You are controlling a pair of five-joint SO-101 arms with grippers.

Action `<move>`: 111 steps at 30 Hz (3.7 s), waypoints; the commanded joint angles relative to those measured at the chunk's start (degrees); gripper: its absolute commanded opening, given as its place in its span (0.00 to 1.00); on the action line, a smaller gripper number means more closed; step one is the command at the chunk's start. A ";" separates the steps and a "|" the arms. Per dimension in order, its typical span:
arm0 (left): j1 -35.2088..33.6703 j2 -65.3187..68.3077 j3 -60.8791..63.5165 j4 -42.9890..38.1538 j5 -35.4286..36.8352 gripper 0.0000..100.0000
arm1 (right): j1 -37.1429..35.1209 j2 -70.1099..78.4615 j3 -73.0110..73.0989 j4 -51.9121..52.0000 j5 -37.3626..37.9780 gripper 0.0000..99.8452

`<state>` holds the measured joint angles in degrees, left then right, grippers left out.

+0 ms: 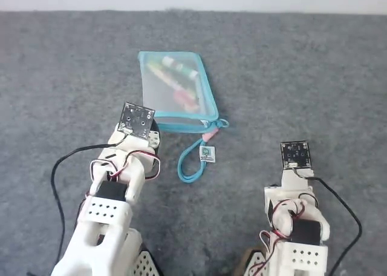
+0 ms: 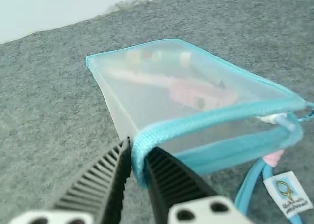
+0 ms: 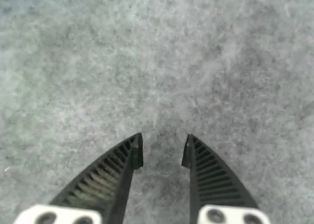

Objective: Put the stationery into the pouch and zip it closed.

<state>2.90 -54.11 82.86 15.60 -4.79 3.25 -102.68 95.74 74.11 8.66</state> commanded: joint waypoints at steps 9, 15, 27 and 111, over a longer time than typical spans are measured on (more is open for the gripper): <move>0.18 -0.53 -2.24 -2.11 1.05 0.01 | 2.95 -1.19 -9.32 -12.00 11.60 0.13; 0.18 -0.53 -2.24 -2.20 1.05 0.01 | -4.88 3.91 -19.87 -7.08 11.60 0.13; 0.18 -0.35 -2.24 -2.20 1.05 0.01 | -23.60 61.14 -53.80 -9.80 1.05 0.14; 8.53 -0.79 -0.13 -0.09 -5.80 0.13 | -34.86 70.73 -51.52 -22.99 0.88 0.23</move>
<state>10.55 -54.11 83.91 13.93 -9.89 -31.21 -33.05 44.75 54.42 10.68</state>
